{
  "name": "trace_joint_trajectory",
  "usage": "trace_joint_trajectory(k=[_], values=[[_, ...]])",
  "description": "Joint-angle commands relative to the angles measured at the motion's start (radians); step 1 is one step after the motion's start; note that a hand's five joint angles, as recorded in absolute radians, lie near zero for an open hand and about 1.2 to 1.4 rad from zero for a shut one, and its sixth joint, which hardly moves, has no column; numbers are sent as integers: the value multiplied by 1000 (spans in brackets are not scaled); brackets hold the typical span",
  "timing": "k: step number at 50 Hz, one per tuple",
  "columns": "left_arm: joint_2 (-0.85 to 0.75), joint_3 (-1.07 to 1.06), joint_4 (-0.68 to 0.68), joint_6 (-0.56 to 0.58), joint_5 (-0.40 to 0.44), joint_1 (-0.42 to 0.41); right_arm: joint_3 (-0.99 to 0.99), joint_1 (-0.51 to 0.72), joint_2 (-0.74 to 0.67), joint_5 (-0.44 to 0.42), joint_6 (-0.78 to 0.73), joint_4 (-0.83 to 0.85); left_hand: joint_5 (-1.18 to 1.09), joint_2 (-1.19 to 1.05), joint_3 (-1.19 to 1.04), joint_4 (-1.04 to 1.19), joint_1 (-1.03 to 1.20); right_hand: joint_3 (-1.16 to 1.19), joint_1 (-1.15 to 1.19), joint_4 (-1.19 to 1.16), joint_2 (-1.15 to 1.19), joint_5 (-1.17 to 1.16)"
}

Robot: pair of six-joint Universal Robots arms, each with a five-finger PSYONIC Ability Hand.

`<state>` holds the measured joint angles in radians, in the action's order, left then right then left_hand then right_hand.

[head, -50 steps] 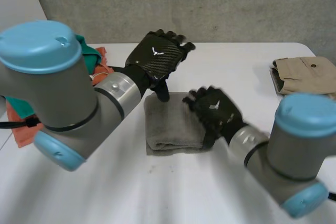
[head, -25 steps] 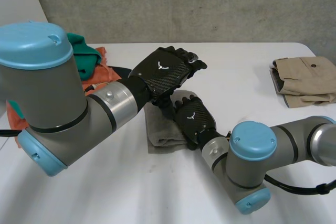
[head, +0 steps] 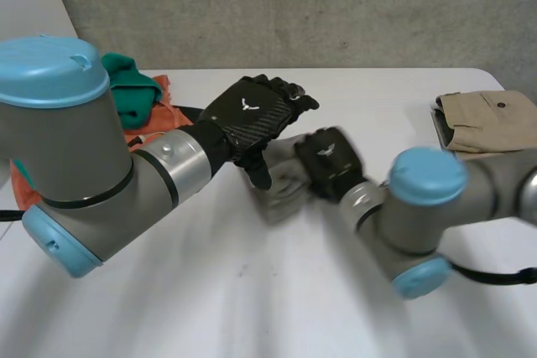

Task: Fold the laundry.

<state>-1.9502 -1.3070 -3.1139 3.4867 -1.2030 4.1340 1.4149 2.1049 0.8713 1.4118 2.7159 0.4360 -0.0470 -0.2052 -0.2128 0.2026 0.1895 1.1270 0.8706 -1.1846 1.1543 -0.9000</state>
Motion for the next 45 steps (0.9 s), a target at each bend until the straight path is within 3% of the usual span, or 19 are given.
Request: trace_joint_trajectory(k=[1,9,15,19,23,29,32,38,45], values=[[5,0,0,0,-1,20,36,-239,95,-118,-39,-71,5,-11,-4,14,27,269,526,-212,242,-322],[11,-2,0,-2,0,17,3,-424,100,-238,-179,-97,11,-5,2,8,21,269,526,-212,242,-322],[11,0,0,-2,0,19,-111,-482,97,-347,-167,-74,14,-2,5,5,18,269,526,-212,242,-322],[10,0,0,-2,0,20,-247,-516,83,-369,-56,-14,14,-2,5,5,18,269,526,-212,242,-322],[10,2,-2,-2,0,20,-393,-601,38,-366,163,110,14,-2,5,5,18,269,526,-212,242,-322],[10,6,-2,-2,0,20,-530,-663,-60,-382,309,230,14,-2,5,5,18,269,526,-212,242,-322],[11,9,-3,-2,0,20,-589,-707,-142,-419,327,273,11,-5,2,8,21,269,526,-212,242,-322],[10,8,-9,2,-1,20,-666,-790,-360,-583,389,432,11,-5,2,8,21,269,526,-212,242,-322],[10,3,-11,3,-4,19,-676,-830,-517,-674,475,575,8,-8,-1,11,24,269,526,-212,242,-322]])
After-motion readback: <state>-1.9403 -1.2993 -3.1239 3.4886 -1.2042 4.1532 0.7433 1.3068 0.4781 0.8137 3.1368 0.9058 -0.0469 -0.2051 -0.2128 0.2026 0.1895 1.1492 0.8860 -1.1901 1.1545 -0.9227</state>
